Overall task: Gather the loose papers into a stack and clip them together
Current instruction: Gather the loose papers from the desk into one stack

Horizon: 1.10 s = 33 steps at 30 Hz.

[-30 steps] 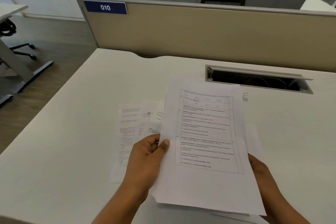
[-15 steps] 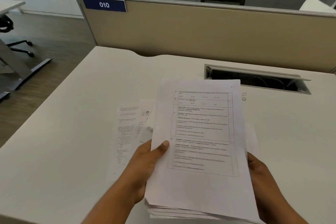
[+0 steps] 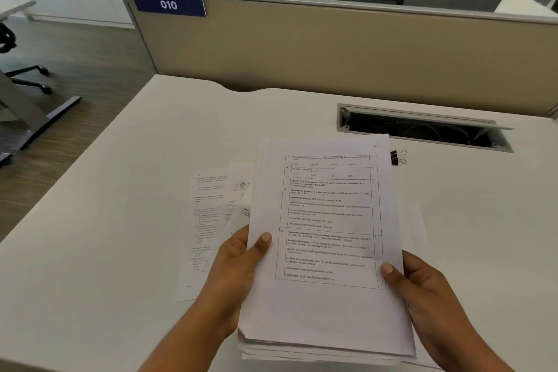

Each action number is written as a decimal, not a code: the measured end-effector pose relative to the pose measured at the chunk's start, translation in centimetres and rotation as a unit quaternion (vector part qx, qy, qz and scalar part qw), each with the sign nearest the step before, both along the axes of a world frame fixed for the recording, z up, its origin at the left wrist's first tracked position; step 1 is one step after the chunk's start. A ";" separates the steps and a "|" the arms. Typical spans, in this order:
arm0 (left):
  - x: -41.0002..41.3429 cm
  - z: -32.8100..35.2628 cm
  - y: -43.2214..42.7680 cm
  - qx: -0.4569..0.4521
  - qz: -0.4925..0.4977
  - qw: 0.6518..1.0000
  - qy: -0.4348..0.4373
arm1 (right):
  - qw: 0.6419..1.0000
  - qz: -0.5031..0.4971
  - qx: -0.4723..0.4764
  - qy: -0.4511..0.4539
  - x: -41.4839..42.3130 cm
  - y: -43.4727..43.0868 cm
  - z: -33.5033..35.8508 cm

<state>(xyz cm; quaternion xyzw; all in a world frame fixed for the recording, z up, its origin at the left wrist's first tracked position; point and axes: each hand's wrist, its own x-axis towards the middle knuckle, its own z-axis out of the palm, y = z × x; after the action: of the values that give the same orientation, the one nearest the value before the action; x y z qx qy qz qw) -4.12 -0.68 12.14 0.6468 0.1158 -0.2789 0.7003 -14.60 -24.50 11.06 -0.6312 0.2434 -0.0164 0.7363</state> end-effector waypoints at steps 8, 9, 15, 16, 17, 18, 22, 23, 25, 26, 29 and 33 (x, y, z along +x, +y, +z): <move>0.8 -0.7 0.7 0.029 0.021 0.999 -0.025 | 0.986 -0.068 -0.131 0.082 -0.4 -1.9 -1.4; 0.9 -0.8 0.8 0.033 0.025 0.999 -0.027 | 0.977 -0.085 -0.165 0.108 -0.6 -2.4 -2.2; 0.8 -1.2 1.9 0.027 0.043 0.998 -0.021 | 0.845 -0.010 -0.454 0.283 -2.0 -5.3 -6.9; 0.8 -1.3 2.0 0.028 0.043 0.998 -0.021 | 0.832 -0.008 -0.464 0.305 -2.0 -5.4 -7.3; 0.7 -1.3 2.1 0.028 0.045 0.998 -0.021 | 0.823 -0.003 -0.469 0.321 -2.0 -5.3 -7.6; 0.7 -1.4 2.3 0.029 0.046 0.998 -0.021 | 0.817 0.003 -0.471 0.333 -1.9 -5.1 -7.7; 0.6 -1.6 3.0 0.030 0.053 0.998 -0.020 | 0.808 0.012 -0.473 0.350 -1.4 -4.4 -7.8; 0.7 -1.7 3.2 0.031 0.055 0.998 -0.019 | 0.820 0.003 -0.457 0.344 -1.4 -4.5 -7.9; 0.8 -1.8 3.6 0.032 0.060 0.997 -0.019 | 0.851 -0.022 -0.411 0.327 -1.3 -4.8 -8.0; 0.8 -1.9 3.8 0.034 0.061 0.997 -0.020 | 0.863 -0.032 -0.391 0.319 -1.3 -5.1 -8.0; 0.9 -1.9 4.0 0.041 0.064 0.997 -0.023 | 0.882 -0.052 -0.358 0.303 -1.6 -6.0 -7.9; 1.0 -2.1 4.1 0.043 0.074 0.996 -0.018 | 0.904 -0.073 -0.326 0.268 -2.4 -7.2 -7.6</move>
<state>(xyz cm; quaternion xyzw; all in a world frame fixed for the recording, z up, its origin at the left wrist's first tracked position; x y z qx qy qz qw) -3.15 3.44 9.99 0.6706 0.1623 -0.2095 0.6928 -17.03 -31.70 3.43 -0.7972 0.4577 0.0210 0.3931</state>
